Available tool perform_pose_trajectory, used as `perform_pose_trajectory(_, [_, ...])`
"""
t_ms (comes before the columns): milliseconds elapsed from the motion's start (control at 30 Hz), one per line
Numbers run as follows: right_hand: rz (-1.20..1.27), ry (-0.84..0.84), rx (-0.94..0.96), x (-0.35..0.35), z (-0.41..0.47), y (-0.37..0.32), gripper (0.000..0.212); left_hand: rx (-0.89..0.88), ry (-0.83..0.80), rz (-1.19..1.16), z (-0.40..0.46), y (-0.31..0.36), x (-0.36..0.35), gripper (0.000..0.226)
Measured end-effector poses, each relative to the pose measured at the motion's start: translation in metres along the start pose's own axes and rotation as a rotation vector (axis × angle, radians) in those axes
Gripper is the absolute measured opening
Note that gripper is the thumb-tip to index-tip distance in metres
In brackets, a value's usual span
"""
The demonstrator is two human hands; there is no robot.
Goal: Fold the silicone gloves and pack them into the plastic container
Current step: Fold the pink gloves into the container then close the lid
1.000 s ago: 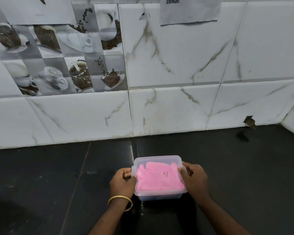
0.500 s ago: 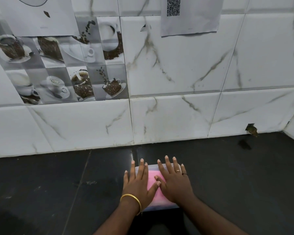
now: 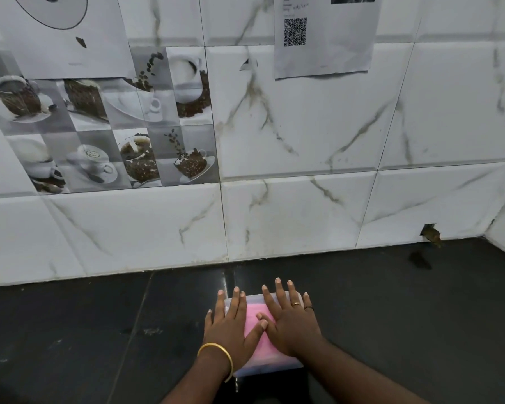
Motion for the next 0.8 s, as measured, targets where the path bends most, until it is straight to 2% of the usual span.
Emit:
perform_pose_trajectory(67, [0.005,-0.023,-0.019,0.002,0.001,-0.003,0.07,0.016,0.036,-0.174,-0.002,-0.003,0.005,0.083])
perform_pose_trajectory(133, [0.022,-0.013,-0.04,0.005,0.002,-0.01,0.073,0.116,0.125,-0.542,-0.008,-0.017,0.007,0.074])
perform_pose_trajectory(200, [0.049,0.022,-0.01,0.005,0.003,-0.025,0.071,0.334,0.137,-0.89,-0.017,-0.035,-0.001,0.075])
perform_pose_trajectory(267, [0.086,0.039,0.062,0.002,0.004,-0.044,0.066,0.533,0.051,-1.126,-0.025,-0.045,-0.017,0.066])
perform_pose_trajectory(333, [0.088,0.048,0.102,-0.004,0.004,-0.056,0.061,0.607,-0.048,-1.18,-0.029,-0.046,-0.022,0.047])
perform_pose_trajectory(467, [0.074,0.07,0.097,-0.009,0.005,-0.058,0.058,0.722,-0.162,-1.251,-0.026,-0.048,-0.031,0.049])
perform_pose_trajectory(600, [0.083,0.068,0.091,-0.01,0.006,-0.057,0.057,0.774,-0.137,-1.27,-0.026,-0.051,-0.031,0.05])
perform_pose_trajectory(800, [0.102,0.101,0.083,-0.012,0.006,-0.057,0.057,0.834,-0.067,-1.447,-0.034,-0.046,-0.032,0.06])
Point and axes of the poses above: each hand's wrist, its own z-axis towards the middle knuckle, its own x-axis out of the back of the hand, y = z × x, the point moved 6 cm from there along z, towards the middle knuckle
